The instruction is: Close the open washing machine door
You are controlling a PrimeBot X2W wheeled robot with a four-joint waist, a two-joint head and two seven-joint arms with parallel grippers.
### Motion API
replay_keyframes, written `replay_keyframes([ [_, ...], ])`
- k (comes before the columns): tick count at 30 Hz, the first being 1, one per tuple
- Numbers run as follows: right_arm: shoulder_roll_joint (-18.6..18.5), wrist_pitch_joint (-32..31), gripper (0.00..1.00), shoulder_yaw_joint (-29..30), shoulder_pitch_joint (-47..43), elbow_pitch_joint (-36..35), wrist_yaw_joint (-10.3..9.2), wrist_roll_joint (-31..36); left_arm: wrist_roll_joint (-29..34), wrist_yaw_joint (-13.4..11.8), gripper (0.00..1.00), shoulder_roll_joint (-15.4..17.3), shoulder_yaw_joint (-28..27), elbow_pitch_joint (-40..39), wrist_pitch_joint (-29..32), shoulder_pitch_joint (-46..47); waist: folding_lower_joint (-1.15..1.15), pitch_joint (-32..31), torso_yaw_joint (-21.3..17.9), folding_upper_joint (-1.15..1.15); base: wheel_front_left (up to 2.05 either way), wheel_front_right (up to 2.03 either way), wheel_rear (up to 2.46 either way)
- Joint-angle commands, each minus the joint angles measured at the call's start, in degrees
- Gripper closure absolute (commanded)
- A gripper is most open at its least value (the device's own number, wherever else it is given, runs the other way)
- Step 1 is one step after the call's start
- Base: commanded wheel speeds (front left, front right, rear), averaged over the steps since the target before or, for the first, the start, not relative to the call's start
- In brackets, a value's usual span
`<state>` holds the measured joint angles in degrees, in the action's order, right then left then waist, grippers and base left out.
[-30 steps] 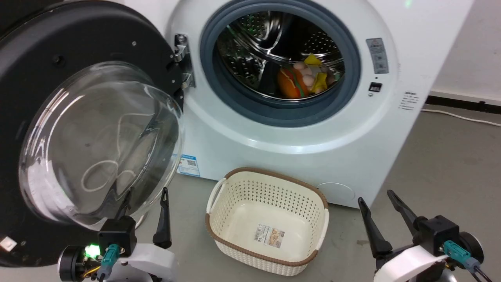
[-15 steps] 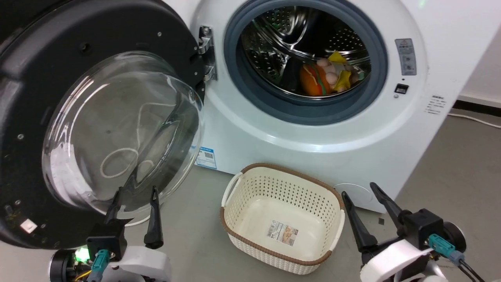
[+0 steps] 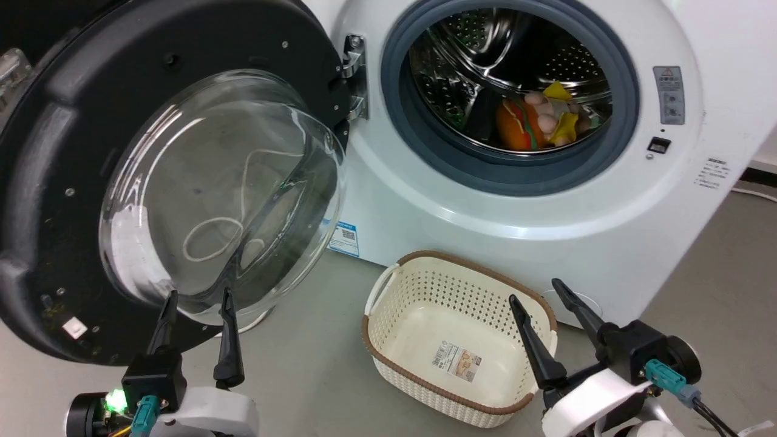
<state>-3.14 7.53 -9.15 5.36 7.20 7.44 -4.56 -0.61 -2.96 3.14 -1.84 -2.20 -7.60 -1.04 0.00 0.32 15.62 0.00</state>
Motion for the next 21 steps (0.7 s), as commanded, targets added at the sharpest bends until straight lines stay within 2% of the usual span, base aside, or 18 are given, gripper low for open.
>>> replay_keyframes([
  [1, 0.14, 0.65, 0.0, -0.49, 1.05, 0.56, 0.02, -0.43, -0.23, -0.47, 0.0, 0.21, -0.2, -0.31, -0.59, -0.7, 0.0, 0.02, 0.49, 0.0, -0.03, -0.03, -0.03],
  [21, 0.18, 3.04, 0.0, -2.57, 2.37, 3.04, 0.03, -1.91, -0.21, -1.48, 0.0, 0.18, -1.42, -1.3, -2.98, -1.73, 0.0, 0.29, 5.27, 0.0, 0.0, 0.0, 0.0],
])
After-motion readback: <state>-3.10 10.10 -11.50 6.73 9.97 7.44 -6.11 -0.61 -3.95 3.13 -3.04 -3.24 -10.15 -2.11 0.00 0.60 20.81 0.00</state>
